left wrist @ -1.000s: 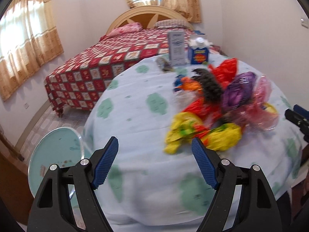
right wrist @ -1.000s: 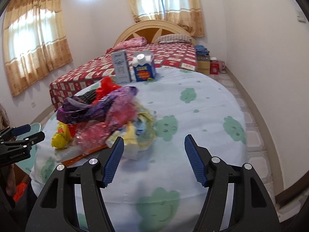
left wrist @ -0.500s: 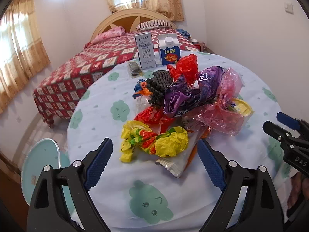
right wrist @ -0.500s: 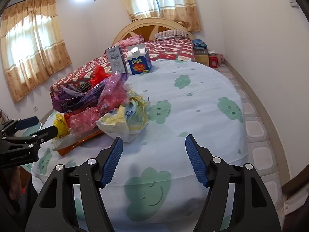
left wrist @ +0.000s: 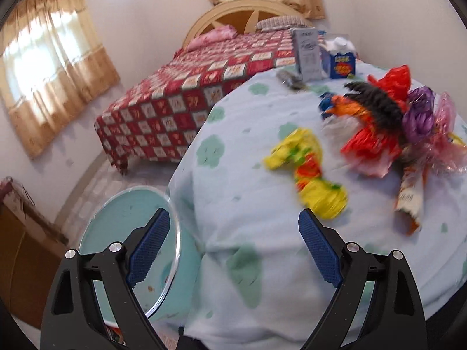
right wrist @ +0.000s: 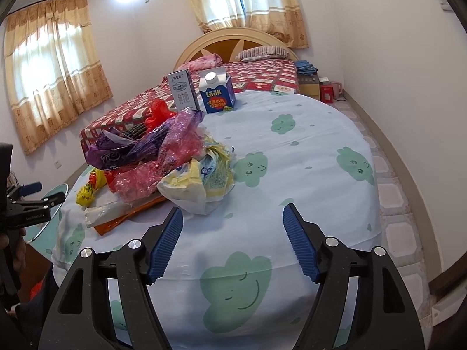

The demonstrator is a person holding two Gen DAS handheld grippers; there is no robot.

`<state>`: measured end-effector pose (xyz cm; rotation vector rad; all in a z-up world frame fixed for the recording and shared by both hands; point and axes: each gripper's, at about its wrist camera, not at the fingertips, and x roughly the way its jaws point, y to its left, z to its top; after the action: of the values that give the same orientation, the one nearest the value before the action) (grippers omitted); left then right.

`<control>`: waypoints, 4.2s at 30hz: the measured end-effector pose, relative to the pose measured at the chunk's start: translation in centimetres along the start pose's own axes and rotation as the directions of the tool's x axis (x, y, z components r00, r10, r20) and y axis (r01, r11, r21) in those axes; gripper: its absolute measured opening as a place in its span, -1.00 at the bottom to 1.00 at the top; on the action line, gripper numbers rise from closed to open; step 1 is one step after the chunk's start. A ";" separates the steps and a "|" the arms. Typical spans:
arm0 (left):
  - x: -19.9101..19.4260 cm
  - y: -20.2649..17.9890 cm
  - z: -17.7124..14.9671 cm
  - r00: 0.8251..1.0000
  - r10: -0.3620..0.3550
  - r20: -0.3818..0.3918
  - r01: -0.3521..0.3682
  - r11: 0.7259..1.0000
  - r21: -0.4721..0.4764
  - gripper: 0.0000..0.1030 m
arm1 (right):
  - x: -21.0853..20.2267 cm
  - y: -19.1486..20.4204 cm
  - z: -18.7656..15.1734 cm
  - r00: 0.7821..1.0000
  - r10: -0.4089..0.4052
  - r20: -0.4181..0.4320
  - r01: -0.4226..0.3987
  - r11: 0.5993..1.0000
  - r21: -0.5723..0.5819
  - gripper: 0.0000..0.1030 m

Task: Collect trash
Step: 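Grasp the yellow-red wrapper with the left tool while the right tool grasps the clear plastic bag, then carry the yellow-red wrapper and clear bag over the blue bin and release them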

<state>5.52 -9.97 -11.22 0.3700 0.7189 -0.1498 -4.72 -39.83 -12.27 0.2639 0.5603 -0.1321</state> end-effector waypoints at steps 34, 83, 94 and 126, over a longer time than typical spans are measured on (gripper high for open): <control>0.0 -0.7 0.2 0.978 -0.211 0.005 0.211 0.977 -0.016 -0.65 | 4.5 2.2 2.8 0.992 0.037 -0.120 -0.041 0.999 -0.031 -0.93; -2.4 10.7 -2.5 0.997 -0.058 0.047 0.064 0.990 -0.125 -0.64 | 2.6 14.7 8.9 0.993 0.117 0.031 -0.107 0.968 -0.227 -0.69; -2.3 13.0 -2.7 0.999 -0.018 0.043 0.025 0.986 -0.163 -0.64 | 4.1 19.6 8.7 0.983 0.184 -0.004 -0.177 0.935 -0.308 -0.69; -1.6 19.4 -5.3 0.996 0.091 -0.025 -0.094 0.968 -0.233 -0.64 | 8.7 29.9 5.0 0.936 0.317 -0.152 -0.351 0.830 -0.433 -0.69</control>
<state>6.04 10.01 -8.41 0.1781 0.7227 0.0268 10.95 -13.02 -6.62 -0.0957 0.5932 0.3532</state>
